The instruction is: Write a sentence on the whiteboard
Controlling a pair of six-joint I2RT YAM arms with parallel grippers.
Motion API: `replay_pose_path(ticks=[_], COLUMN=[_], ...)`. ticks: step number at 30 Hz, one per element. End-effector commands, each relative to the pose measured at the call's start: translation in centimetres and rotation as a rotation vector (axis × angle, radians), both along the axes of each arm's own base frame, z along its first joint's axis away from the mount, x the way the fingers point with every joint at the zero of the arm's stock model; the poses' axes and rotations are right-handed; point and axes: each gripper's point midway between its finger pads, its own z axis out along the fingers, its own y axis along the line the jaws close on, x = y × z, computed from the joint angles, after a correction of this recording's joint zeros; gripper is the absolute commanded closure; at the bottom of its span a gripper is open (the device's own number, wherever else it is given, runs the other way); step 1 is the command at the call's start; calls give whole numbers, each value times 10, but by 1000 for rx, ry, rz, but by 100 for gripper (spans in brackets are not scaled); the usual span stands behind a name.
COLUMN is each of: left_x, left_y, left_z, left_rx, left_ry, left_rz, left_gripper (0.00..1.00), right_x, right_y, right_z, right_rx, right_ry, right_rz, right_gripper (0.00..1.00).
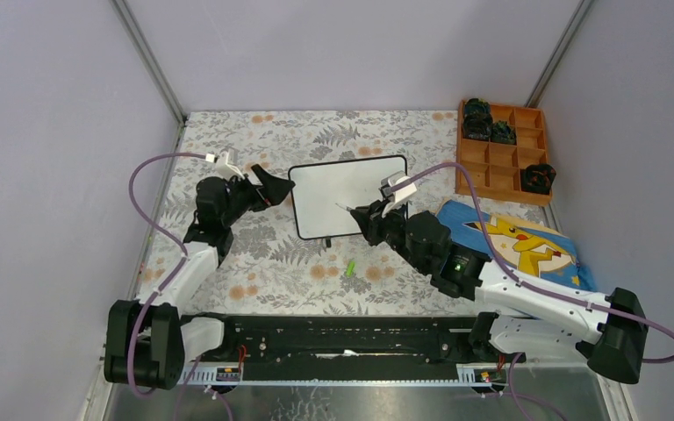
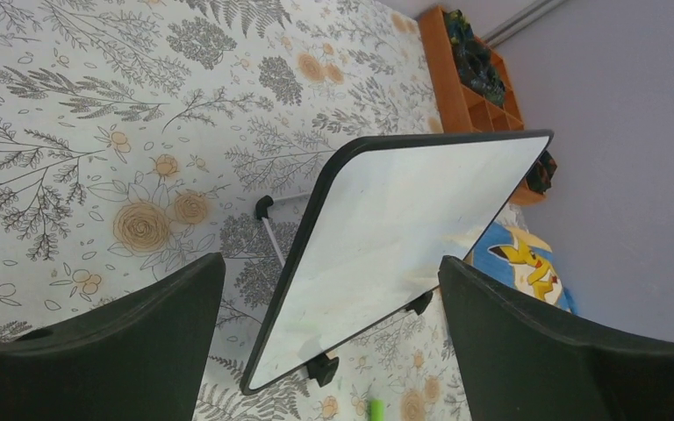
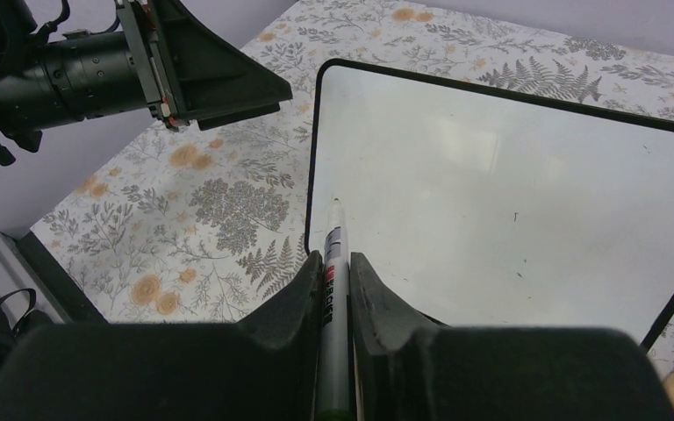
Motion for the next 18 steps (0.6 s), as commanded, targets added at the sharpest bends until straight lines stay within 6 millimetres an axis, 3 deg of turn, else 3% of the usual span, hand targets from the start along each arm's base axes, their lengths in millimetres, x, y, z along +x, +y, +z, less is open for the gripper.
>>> replay_pose_path(ticks=[1,4,8,14,18], left_x=[0,-1,-3,-16,-14], left_y=[-6,-12,-10,-27,-24], left_z=[-6,-9,-31,-36,-45], left_rx=[33,5,-48,-151,-166], left_ry=[-75,-108,-63,-89,-85], left_rz=[-77,-141,-201,-352,-354], left_gripper=[1,2,6,12,14], right_x=[5,1,-7,-14,-17], right_y=[11,17,21,23,24], right_z=[33,35,41,46,43], right_rx=[101,112,136,152,157], right_ry=[-46,-48,-71,-86,-76], right_rz=[10,45,104,142,156], right_gripper=[100,100,100,100,100])
